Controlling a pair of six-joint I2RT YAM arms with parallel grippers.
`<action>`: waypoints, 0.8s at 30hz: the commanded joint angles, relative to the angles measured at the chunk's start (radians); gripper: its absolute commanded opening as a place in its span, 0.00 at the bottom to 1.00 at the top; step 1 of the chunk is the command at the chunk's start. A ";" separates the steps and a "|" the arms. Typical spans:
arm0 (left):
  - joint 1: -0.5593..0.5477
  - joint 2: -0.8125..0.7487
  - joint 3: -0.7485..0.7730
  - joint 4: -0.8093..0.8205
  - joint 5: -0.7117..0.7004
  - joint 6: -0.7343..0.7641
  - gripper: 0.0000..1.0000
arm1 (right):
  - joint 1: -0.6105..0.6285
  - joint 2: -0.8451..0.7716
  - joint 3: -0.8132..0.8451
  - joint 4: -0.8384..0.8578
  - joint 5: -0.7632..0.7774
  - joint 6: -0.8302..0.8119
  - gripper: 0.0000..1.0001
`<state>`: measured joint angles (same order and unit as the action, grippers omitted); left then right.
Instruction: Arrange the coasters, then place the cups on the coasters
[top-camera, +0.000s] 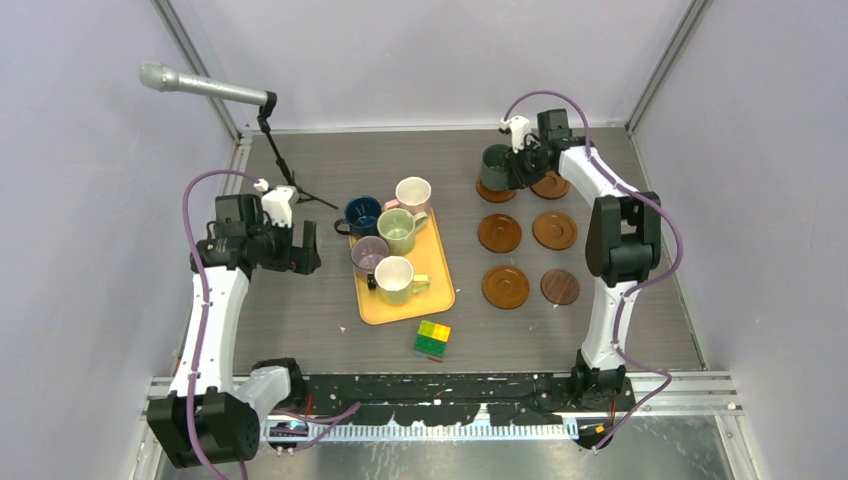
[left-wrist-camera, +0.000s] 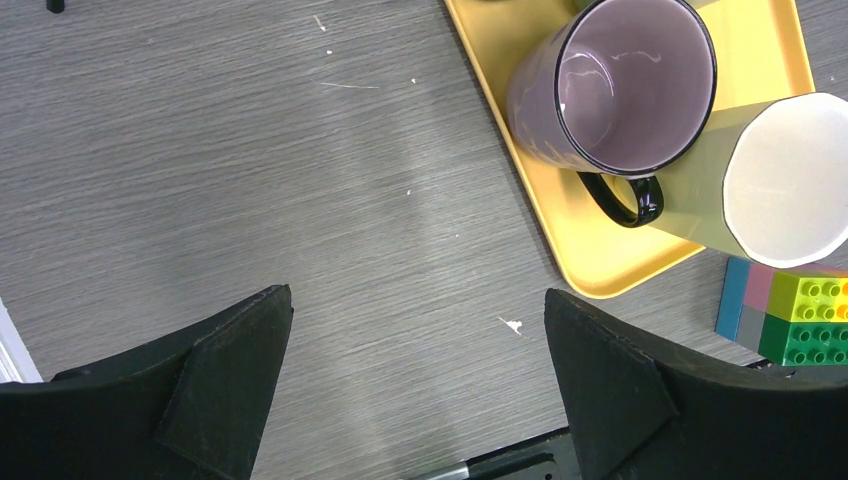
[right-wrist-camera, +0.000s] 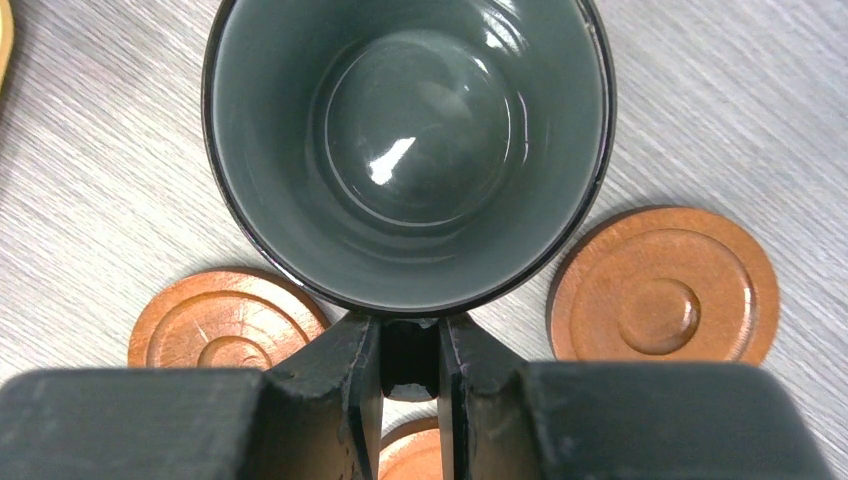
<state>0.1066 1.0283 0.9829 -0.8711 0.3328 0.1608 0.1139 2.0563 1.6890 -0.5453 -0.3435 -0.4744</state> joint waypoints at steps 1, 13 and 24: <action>-0.001 0.000 0.017 0.004 0.014 0.005 1.00 | -0.001 0.004 0.056 0.063 -0.040 -0.033 0.01; -0.002 0.007 0.019 0.002 0.012 0.010 1.00 | -0.008 0.022 0.047 0.063 -0.048 -0.047 0.13; -0.002 0.013 0.023 0.002 0.012 0.008 1.00 | -0.032 0.024 0.043 0.042 -0.051 -0.082 0.30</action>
<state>0.1066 1.0397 0.9829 -0.8722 0.3328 0.1616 0.0948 2.1017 1.6905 -0.5533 -0.3527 -0.5274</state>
